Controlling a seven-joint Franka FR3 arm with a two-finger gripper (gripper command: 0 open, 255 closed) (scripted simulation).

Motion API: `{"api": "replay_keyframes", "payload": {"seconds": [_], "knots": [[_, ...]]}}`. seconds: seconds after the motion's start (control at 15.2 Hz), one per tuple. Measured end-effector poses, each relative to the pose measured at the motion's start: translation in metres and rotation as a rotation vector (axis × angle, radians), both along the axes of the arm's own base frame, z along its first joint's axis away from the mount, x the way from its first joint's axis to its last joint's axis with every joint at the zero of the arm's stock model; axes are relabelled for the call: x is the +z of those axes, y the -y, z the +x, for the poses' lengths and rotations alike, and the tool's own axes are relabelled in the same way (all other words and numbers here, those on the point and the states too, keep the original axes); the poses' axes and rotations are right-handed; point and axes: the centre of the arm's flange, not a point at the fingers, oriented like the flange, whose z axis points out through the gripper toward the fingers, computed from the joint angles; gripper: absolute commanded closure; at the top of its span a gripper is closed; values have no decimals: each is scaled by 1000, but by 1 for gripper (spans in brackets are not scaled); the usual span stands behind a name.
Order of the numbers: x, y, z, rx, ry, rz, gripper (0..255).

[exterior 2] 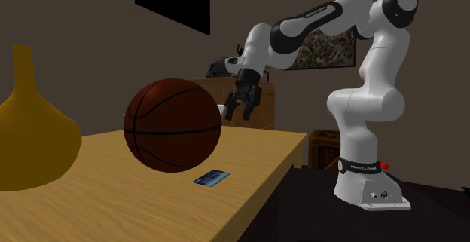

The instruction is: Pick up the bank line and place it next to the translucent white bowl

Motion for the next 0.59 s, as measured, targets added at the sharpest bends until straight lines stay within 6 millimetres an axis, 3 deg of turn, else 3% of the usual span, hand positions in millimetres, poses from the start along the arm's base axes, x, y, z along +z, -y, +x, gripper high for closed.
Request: {"api": "replay_keyframes", "payload": {"seconds": [0.59], "knots": [[-77,-67,21,414,163,63,0]]}}
